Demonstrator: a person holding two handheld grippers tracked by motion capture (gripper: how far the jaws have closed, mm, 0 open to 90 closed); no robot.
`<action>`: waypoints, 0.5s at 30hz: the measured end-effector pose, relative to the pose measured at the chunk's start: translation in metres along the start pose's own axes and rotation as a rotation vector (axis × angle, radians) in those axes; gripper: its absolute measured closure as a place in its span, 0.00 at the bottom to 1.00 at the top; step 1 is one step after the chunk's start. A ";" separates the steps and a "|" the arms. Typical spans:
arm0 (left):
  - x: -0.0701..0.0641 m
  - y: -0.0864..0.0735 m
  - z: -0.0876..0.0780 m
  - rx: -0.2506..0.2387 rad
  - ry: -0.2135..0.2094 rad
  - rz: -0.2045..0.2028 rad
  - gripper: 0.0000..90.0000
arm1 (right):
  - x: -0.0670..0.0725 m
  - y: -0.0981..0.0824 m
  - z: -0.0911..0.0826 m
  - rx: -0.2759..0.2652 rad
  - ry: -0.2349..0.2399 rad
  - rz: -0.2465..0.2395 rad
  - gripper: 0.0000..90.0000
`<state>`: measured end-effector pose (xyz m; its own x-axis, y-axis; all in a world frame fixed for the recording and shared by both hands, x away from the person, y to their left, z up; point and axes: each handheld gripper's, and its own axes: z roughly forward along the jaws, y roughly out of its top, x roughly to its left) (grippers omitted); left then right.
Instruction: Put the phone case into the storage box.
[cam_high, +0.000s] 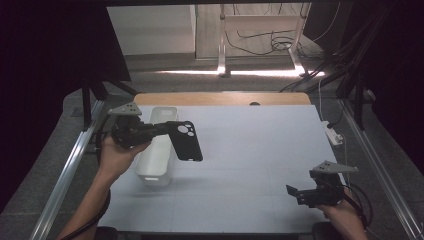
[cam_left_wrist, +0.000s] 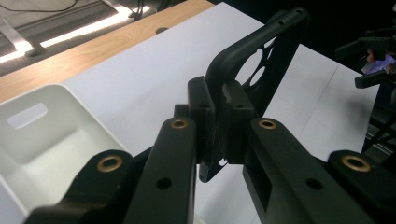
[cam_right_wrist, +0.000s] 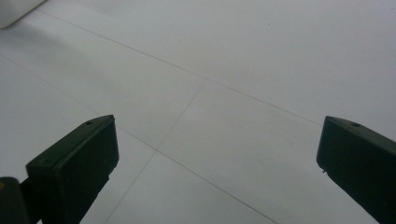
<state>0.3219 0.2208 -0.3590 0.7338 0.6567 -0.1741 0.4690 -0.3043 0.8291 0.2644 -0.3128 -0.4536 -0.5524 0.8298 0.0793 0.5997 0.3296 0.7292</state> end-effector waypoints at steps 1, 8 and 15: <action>0.001 0.001 -0.001 0.001 0.005 0.000 0.94 | -0.001 0.000 -0.001 -0.004 -0.002 0.003 0.00; 0.008 0.004 -0.012 -0.006 0.030 -0.002 0.94 | -0.003 -0.003 -0.007 -0.005 -0.019 0.015 0.00; 0.019 0.007 -0.026 -0.014 0.068 -0.011 0.94 | -0.003 -0.003 -0.006 -0.002 -0.033 0.021 0.00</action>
<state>0.3267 0.2492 -0.3431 0.6935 0.7053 -0.1470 0.4696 -0.2878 0.8346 0.2603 -0.3192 -0.4521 -0.5204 0.8509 0.0719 0.6099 0.3114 0.7287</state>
